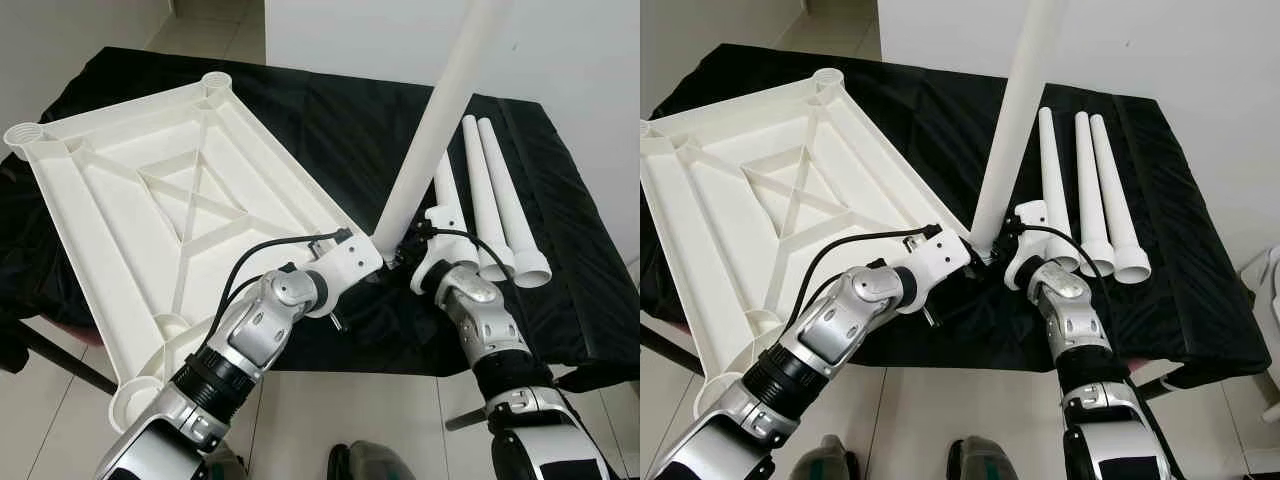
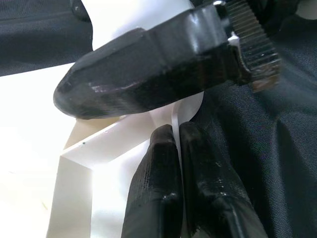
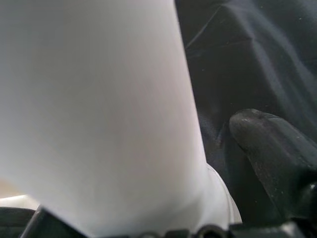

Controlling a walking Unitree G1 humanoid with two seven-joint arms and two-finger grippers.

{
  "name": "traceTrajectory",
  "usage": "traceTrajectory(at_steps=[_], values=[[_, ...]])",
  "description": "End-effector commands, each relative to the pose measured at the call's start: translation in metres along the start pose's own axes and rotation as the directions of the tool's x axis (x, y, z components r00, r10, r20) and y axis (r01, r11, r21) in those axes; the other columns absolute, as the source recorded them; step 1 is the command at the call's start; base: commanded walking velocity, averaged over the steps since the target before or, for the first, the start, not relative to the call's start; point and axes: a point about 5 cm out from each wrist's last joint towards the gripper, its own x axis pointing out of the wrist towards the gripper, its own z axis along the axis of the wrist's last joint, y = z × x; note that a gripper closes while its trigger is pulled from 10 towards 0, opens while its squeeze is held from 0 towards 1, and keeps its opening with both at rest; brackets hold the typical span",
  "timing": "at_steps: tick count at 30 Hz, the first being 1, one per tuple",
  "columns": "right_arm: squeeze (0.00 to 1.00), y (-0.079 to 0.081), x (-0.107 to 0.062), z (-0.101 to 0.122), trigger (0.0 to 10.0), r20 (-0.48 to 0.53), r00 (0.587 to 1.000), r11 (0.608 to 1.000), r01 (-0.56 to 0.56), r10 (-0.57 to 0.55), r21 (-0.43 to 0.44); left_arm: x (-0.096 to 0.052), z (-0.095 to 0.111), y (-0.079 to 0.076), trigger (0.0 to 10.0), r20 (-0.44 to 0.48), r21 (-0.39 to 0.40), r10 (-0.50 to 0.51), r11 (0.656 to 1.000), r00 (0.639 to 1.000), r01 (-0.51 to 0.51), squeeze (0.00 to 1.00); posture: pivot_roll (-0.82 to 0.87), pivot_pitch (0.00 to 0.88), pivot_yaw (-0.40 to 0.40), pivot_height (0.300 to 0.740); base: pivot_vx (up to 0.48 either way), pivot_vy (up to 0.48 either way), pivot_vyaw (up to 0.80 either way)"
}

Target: Building children table

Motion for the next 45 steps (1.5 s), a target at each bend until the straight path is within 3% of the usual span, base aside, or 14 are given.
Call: traceTrajectory(at_steps=[1, 9, 18, 19, 20, 21, 29, 36, 39, 41, 44, 45], values=[[0.00, -0.003, 0.000, 0.002, 10.0, 0.014, 1.000, 1.000, 0.001, -0.002, 0.006, 0.003, -0.022, -0.011, 10.0, -0.092, -0.022, -0.056, 0.998, 0.994, 0.054, 0.00, -0.06, 0.000, -0.046, 0.740, 0.000, 0.000, 0.00], [0.00, -0.011, 0.002, 0.008, 10.0, 0.061, 0.997, 0.999, -0.045, 0.045, 0.009, 0.004, -0.021, -0.015, 10.0, -0.090, -0.019, -0.068, 0.998, 0.994, 0.067, 0.00, -0.06, 0.000, -0.043, 0.740, 0.000, 0.000, 0.00], [0.00, -0.014, -0.001, 0.003, 10.0, 0.048, 0.998, 0.999, -0.051, 0.051, 0.001, 0.005, -0.021, -0.017, 10.0, -0.090, -0.017, -0.077, 0.997, 0.993, 0.076, 0.00, -0.06, 0.000, -0.039, 0.740, 0.000, 0.000, 0.00], [0.00, -0.014, -0.002, 0.001, 4.2, 0.043, 0.998, 0.998, -0.056, 0.055, 0.007, 0.005, -0.021, -0.017, 10.0, -0.090, -0.017, -0.078, 0.997, 0.993, 0.077, 0.00, -0.06, 0.000, -0.039, 0.740, 0.000, 0.000, 0.00], [0.00, -0.014, -0.002, 0.001, 4.2, 0.043, 0.998, 0.998, -0.056, 0.055, 0.007, 0.005, -0.021, -0.017, 10.0, -0.090, -0.017, -0.078, 0.997, 0.993, 0.077, 0.00, -0.06, 0.000, -0.039, 0.740, 0.000, 0.000, 0.00], [0.00, -0.014, -0.003, -0.001, 0.0, 0.039, 0.997, 0.998, -0.064, 0.063, 0.013, 0.005, -0.022, -0.018, 10.0, -0.090, -0.017, -0.080, 0.997, 0.993, 0.078, 0.00, -0.06, 0.000, -0.039, 0.740, 0.000, 0.000, 0.00], [0.00, -0.014, -0.009, -0.007, 0.0, 0.018, 0.998, 0.998, -0.064, 0.064, 0.023, 0.004, -0.022, -0.017, 10.0, -0.091, -0.019, -0.078, 0.997, 0.993, 0.076, 0.00, -0.06, 0.003, -0.042, 0.740, 0.000, 0.000, 0.00], [0.00, -0.015, -0.011, -0.006, 0.0, 0.047, 0.997, 0.996, 0.066, -0.069, 0.055, 0.003, -0.023, -0.017, 10.0, -0.092, -0.023, -0.073, 0.997, 0.993, 0.071, 0.00, -0.06, 0.011, -0.055, 0.740, 0.000, 0.000, 0.00], [0.00, -0.008, -0.012, -0.009, 0.0, 0.039, 0.989, 0.988, 0.142, -0.144, 0.053, 0.002, -0.024, -0.018, 10.0, -0.095, -0.026, -0.073, 0.997, 0.993, 0.071, 0.00, -0.05, 0.018, -0.055, 0.740, 0.000, 0.000, 0.00], [0.00, 0.004, -0.011, -0.007, 0.0, 0.080, 0.980, 0.977, 0.172, -0.183, 0.127, 0.002, -0.024, -0.018, 10.0, -0.097, -0.031, -0.072, 0.997, 0.993, 0.070, 0.00, -0.06, 0.025, -0.052, 0.740, 0.000, 0.000, 0.00], [0.00, 0.010, -0.010, -0.005, 0.0, 0.102, 0.972, 0.969, 0.194, -0.211, 0.154, 0.001, -0.025, -0.017, 10.0, -0.097, -0.032, -0.073, 0.997, 0.993, 0.071, 0.00, -0.06, 0.025, -0.052, 0.740, 0.000, 0.000, 0.00], [0.00, 0.009, -0.010, -0.006, 0.0, 0.075, 0.953, 0.948, 0.280, -0.293, 0.150, 0.001, -0.025, -0.017, 10.0, -0.098, -0.029, -0.075, 0.997, 0.992, 0.072, 0.00, -0.06, 0.026, -0.050, 0.740, 0.000, 0.000, 0.00]])
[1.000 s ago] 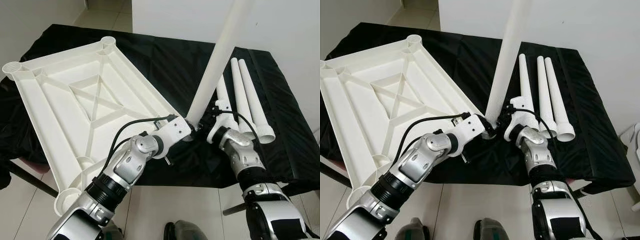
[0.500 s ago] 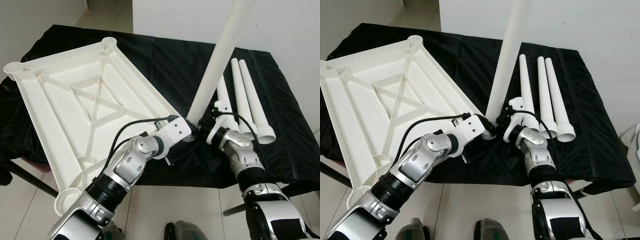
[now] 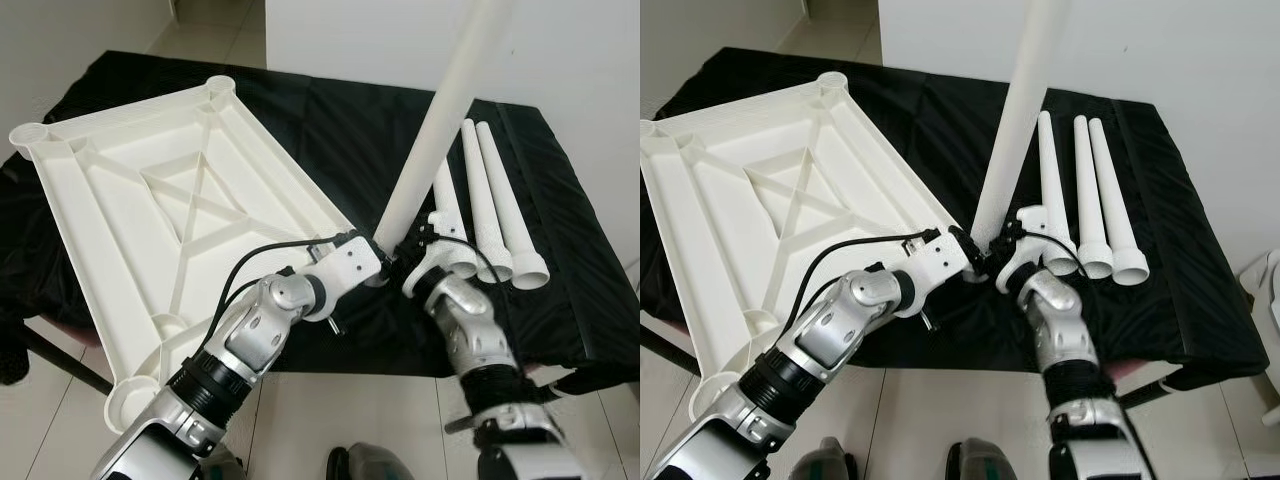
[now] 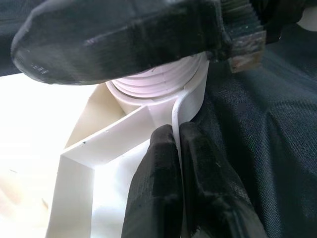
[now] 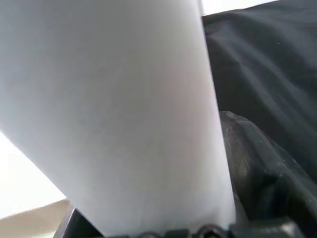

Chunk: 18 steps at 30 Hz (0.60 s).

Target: Building children table

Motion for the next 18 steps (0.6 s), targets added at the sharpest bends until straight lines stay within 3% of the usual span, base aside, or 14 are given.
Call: traceTrajectory(at_steps=[1, 3, 5, 7, 8, 12, 18], values=[[0.00, -0.013, -0.005, -0.006, 0.0, -0.039, 0.982, 0.983, 0.184, -0.182, 0.031, 0.005, -0.021, -0.013, 10.0, -0.089, -0.027, -0.067, 0.998, 0.994, 0.065, 0.00, -0.06, 0.026, -0.050, 0.740, 0.000, 0.000, 0.00], [0.00, -0.017, -0.007, -0.009, 0.0, -0.059, 0.933, 0.935, 0.355, -0.355, -0.012, 0.005, -0.020, -0.012, 10.0, -0.089, -0.023, -0.066, 0.998, 0.994, 0.065, 0.00, -0.06, 0.031, -0.049, 0.740, 0.000, 0.000, 0.00], [0.00, -0.017, -0.007, -0.009, 0.0, -0.059, 0.933, 0.935, 0.355, -0.355, -0.012, 0.005, -0.020, -0.012, 10.0, -0.089, -0.023, -0.066, 0.998, 0.994, 0.065, 0.00, -0.06, 0.031, -0.049, 0.740, 0.000, 0.000, 0.00], [0.00, -0.012, -0.012, -0.013, 0.0, -0.068, 0.864, 0.866, 0.500, -0.499, -0.004, 0.005, -0.019, -0.011, 10.0, -0.086, -0.023, -0.065, 0.998, 0.994, 0.063, 0.00, -0.06, 0.031, -0.047, 0.740, 0.000, 0.000, 0.00], [0.00, -0.008, -0.013, -0.015, 0.0, -0.077, 0.850, 0.852, 0.523, -0.521, 0.019, 0.005, -0.018, -0.011, 10.0, -0.085, -0.023, -0.065, 0.998, 0.994, 0.064, 0.00, -0.06, 0.032, -0.049, 0.740, 0.000, 0.000, 0.00], [0.00, -0.001, -0.011, -0.014, 0.0, -0.073, 0.859, 0.862, 0.507, -0.506, -0.005, 0.006, -0.018, -0.011, 10.0, -0.083, -0.024, -0.065, 0.998, 0.994, 0.064, 0.00, -0.06, 0.032, -0.049, 0.740, 0.000, 0.000, 0.00], [0.00, -0.007, -0.016, -0.010, 0.0, -0.078, 0.845, 0.849, 0.528, -0.529, -0.033, 0.006, -0.017, -0.011, 10.0, -0.082, -0.022, -0.065, 0.998, 0.995, 0.064, 0.00, -0.07, 0.031, -0.048, 0.740, 0.000, 0.000, 0.00]])
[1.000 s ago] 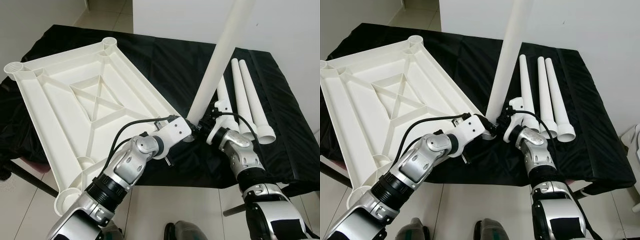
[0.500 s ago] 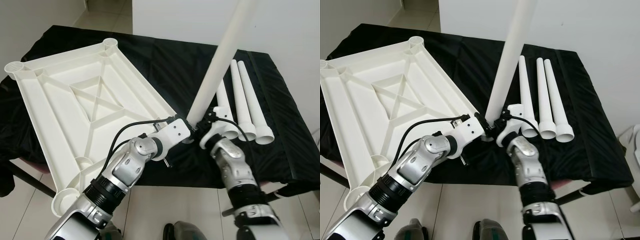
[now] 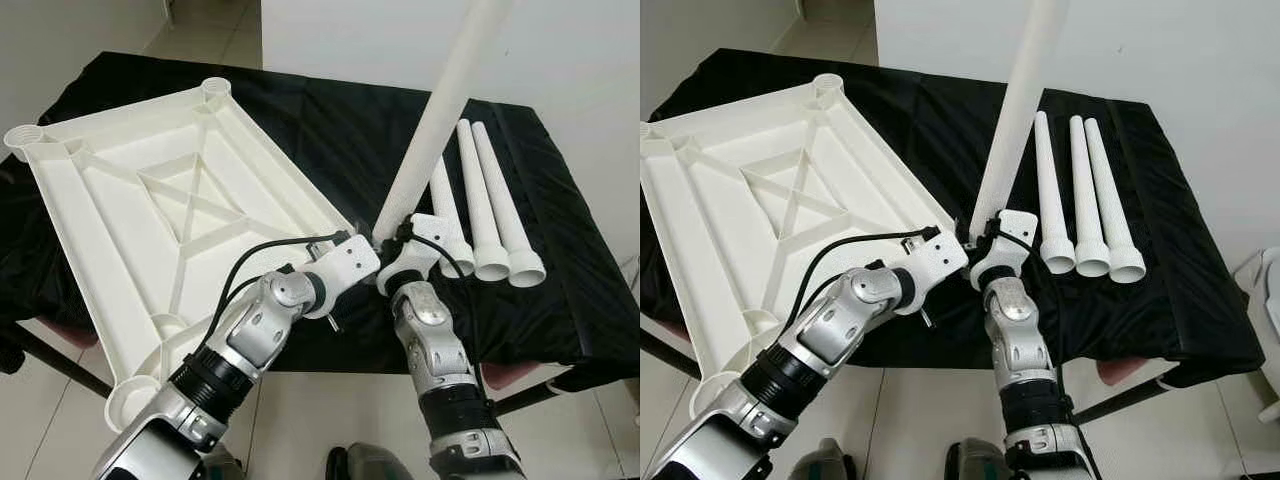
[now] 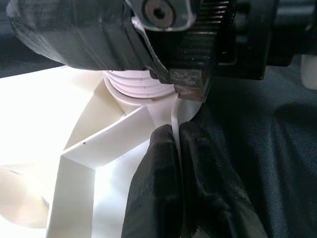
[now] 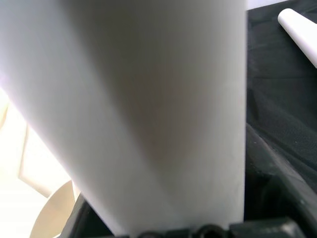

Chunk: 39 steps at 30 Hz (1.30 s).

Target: Building children table

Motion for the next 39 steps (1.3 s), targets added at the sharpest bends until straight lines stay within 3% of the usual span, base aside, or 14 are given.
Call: traceTrajectory(at_steps=[1, 2, 4, 5, 6, 7, 11, 15, 16, 20, 22, 30, 35, 39], values=[[0.00, -0.035, -0.006, -0.010, 3.0, -0.064, 0.983, 0.985, 0.170, -0.171, -0.016, 0.003, -0.018, -0.012, 10.0, -0.072, -0.020, -0.063, 0.998, 0.995, 0.061, 0.00, -0.07, 0.030, -0.049, 0.740, 0.000, 0.000, 0.00], [0.00, -0.035, -0.005, -0.008, 10.0, -0.057, 0.986, 0.987, 0.159, -0.158, 0.000, 0.003, -0.017, -0.012, 10.0, -0.072, -0.021, -0.060, 0.998, 0.996, 0.059, 0.00, -0.07, 0.030, -0.050, 0.740, 0.000, 0.000, 0.00], [0.00, -0.035, -0.004, -0.006, 10.0, -0.045, 0.990, 0.991, 0.136, -0.135, 0.007, 0.003, -0.018, -0.012, 10.0, -0.072, -0.022, -0.059, 0.998, 0.996, 0.058, 0.00, -0.07, 0.031, -0.049, 0.740, 0.000, 0.000, 0.00], [0.72, -0.036, -0.003, -0.004, 10.0, -0.039, 0.992, 0.993, 0.120, -0.120, 0.011, 0.003, -0.018, -0.012, 10.0, -0.072, -0.022, -0.060, 0.998, 0.996, 0.058, 0.00, -0.07, 0.029, -0.050, 0.740, 0.000, 0.000, 0.00], [0.72, -0.036, -0.003, -0.004, 10.0, -0.039, 0.992, 0.993, 0.120, -0.120, 0.011, 0.003, -0.018, -0.012, 10.0, -0.072, -0.022, -0.060, 0.998, 0.996, 0.058, 0.00, -0.07, 0.029, -0.050, 0.740, 0.000, 0.000, 0.00], [1.00, -0.037, -0.003, -0.003, 10.0, -0.037, 0.994, 0.994, 0.108, -0.108, 0.019, 0.003, -0.018, -0.012, 10.0, -0.072, -0.023, -0.061, 0.998, 0.996, 0.059, 0.00, -0.07, 0.029, -0.050, 0.740, 0.000, 0.000, 0.00], [1.00, -0.041, -0.001, 0.002, 10.0, -0.023, 0.999, 0.999, 0.042, -0.041, 0.028, 0.004, -0.017, -0.013, 10.0, -0.070, -0.024, -0.061, 0.998, 0.996, 0.060, 0.00, -0.07, 0.032, -0.053, 0.740, 0.000, 0.000, 0.00], [1.00, -0.049, 0.002, 0.010, 10.0, -0.016, 0.989, 0.989, -0.145, 0.145, 0.007, 0.004, -0.016, -0.012, 10.0, -0.068, -0.026, -0.058, 0.998, 0.996, 0.056, 0.00, -0.07, 0.032, -0.053, 0.740, 0.000, 0.000, 0.00], [0.00, -0.051, 0.002, 0.011, 10.0, -0.024, 0.978, 0.979, -0.206, 0.206, -0.009, 0.004, -0.016, -0.011, 10.0, -0.068, -0.026, -0.057, 0.998, 0.996, 0.055, 0.00, -0.07, 0.031, -0.053, 0.740, 0.000, 0.000, 0.00], [0.00, -0.050, 0.003, 0.010, 10.0, -0.055, 0.943, 0.943, -0.329, 0.327, -0.036, 0.004, -0.016, -0.011, 10.0, -0.068, -0.026, -0.055, 0.998, 0.996, 0.054, 0.00, -0.07, 0.028, -0.051, 0.740, 0.000, 0.000, 0.00], [0.00, -0.047, 0.003, 0.004, 10.0, -0.104, 0.858, 0.860, -0.509, 0.503, -0.041, 0.005, -0.015, -0.010, 10.0, -0.065, -0.023, -0.056, 0.998, 0.996, 0.055, 0.00, -0.07, 0.024, -0.049, 0.740, 0.000, 0.000, 0.00], [0.00, -0.048, 0.004, -0.014, 10.0, -0.220, 0.759, 0.776, -0.631, 0.613, -0.013, 0.005, -0.014, -0.009, 10.0, -0.063, -0.018, -0.053, 0.998, 0.997, 0.052, 0.00, -0.06, 0.012, -0.050, 0.740, 0.000, 0.000, 0.00], [0.00, -0.051, 0.003, -0.016, 10.0, -0.238, 0.737, 0.756, -0.654, 0.633, -0.013, 0.005, -0.014, -0.008, 10.0, -0.064, -0.016, -0.052, 0.999, 0.997, 0.051, 0.00, -0.06, 0.012, -0.050, 0.740, 0.000, 0.000, 0.00], [0.00, -0.060, 0.007, -0.012, 10.0, -0.207, 0.762, 0.777, -0.630, 0.613, -0.019, 0.005, -0.015, -0.010, 10.0, -0.064, -0.017, -0.056, 0.998, 0.996, 0.055, 0.00, -0.06, 0.007, -0.047, 0.740, 0.000, 0.000, 0.00]])
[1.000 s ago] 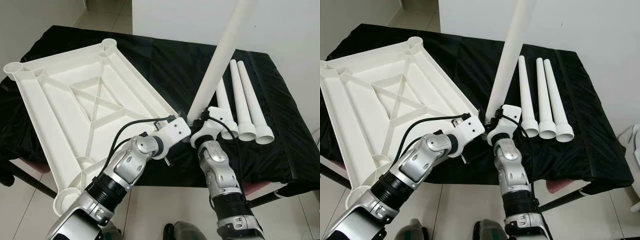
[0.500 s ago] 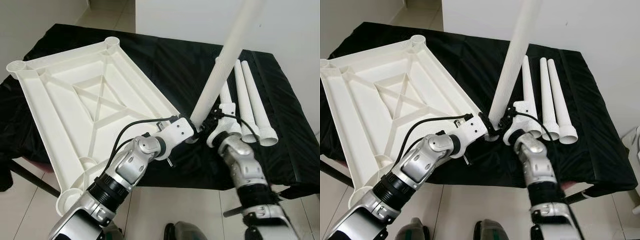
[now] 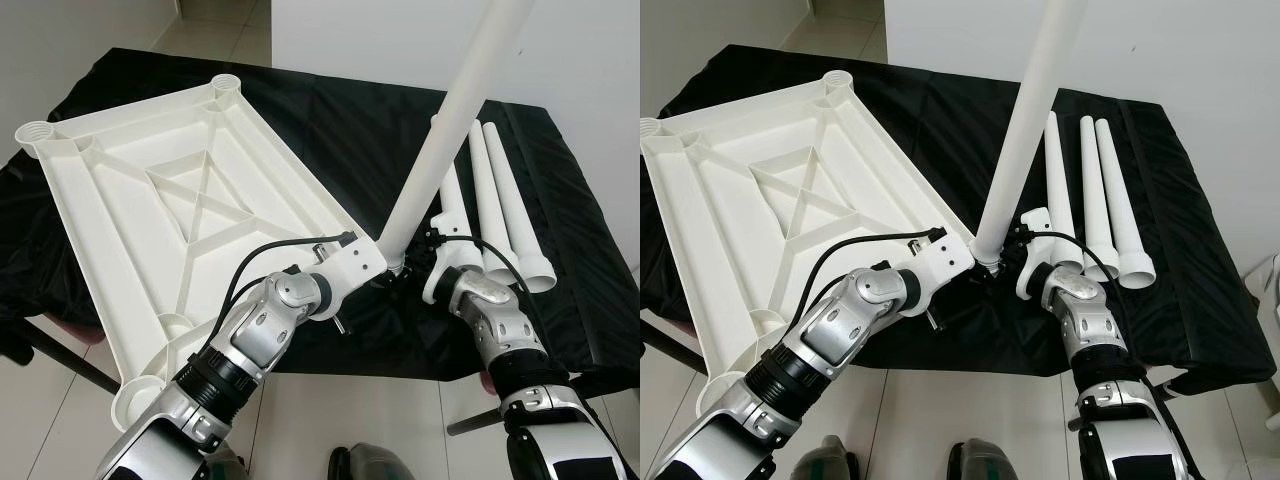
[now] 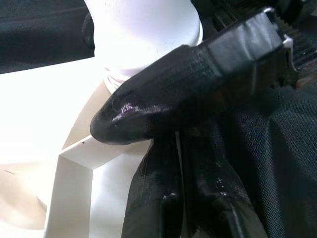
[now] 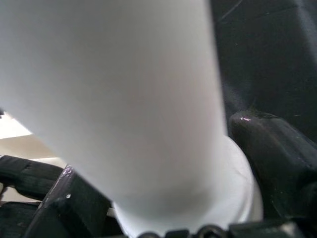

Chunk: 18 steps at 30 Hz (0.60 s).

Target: Building children table

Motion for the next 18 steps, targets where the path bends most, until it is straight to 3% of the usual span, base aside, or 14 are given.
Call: traceTrajectory(at_steps=[1, 5, 6, 8, 10, 18], values=[[0.00, -0.007, -0.007, -0.005, 10.0, -0.010, 1.000, 1.000, 0.028, -0.028, 0.012, 0.003, -0.020, -0.008, 10.0, -0.087, -0.020, -0.041, 0.999, 0.995, 0.039, 0.00, -0.06, 0.007, -0.047, 0.740, 0.000, 0.000, 0.00], [0.00, -0.016, -0.007, 0.002, 10.0, 0.036, 0.996, 0.997, 0.080, -0.081, 0.014, 0.003, -0.019, -0.010, 10.0, -0.085, -0.017, -0.050, 0.999, 0.995, 0.049, 0.00, -0.07, 0.008, -0.043, 0.740, 0.000, 0.000, 0.00], [0.00, -0.018, -0.007, 0.003, 7.3, 0.040, 0.994, 0.995, 0.102, -0.102, 0.013, 0.003, -0.019, -0.010, 10.0, -0.085, -0.017, -0.052, 0.999, 0.995, 0.051, 0.00, -0.07, 0.008, -0.042, 0.740, 0.000, 0.000, 0.00], [0.00, -0.020, -0.007, 0.004, 7.3, 0.041, 0.993, 0.993, 0.114, -0.114, 0.011, 0.003, -0.019, -0.011, 10.0, -0.086, -0.016, -0.053, 0.999, 0.995, 0.052, 0.00, -0.07, 0.007, -0.042, 0.740, 0.000, 0.000, 0.00], [0.00, -0.020, -0.007, 0.001, 0.0, 0.025, 0.993, 0.994, 0.112, -0.112, 0.010, 0.003, -0.020, -0.011, 10.0, -0.086, -0.015, -0.055, 0.998, 0.995, 0.053, 0.00, -0.07, 0.005, -0.041, 0.740, 0.000, 0.000, 0.00], [0.00, -0.014, -0.007, -0.005, 0.0, 0.030, 0.997, 0.997, 0.077, -0.078, 0.026, 0.003, -0.021, -0.013, 10.0, -0.089, -0.015, -0.057, 0.998, 0.994, 0.055, 0.00, -0.06, 0.002, -0.047, 0.740, 0.000, 0.000, 0.00]])
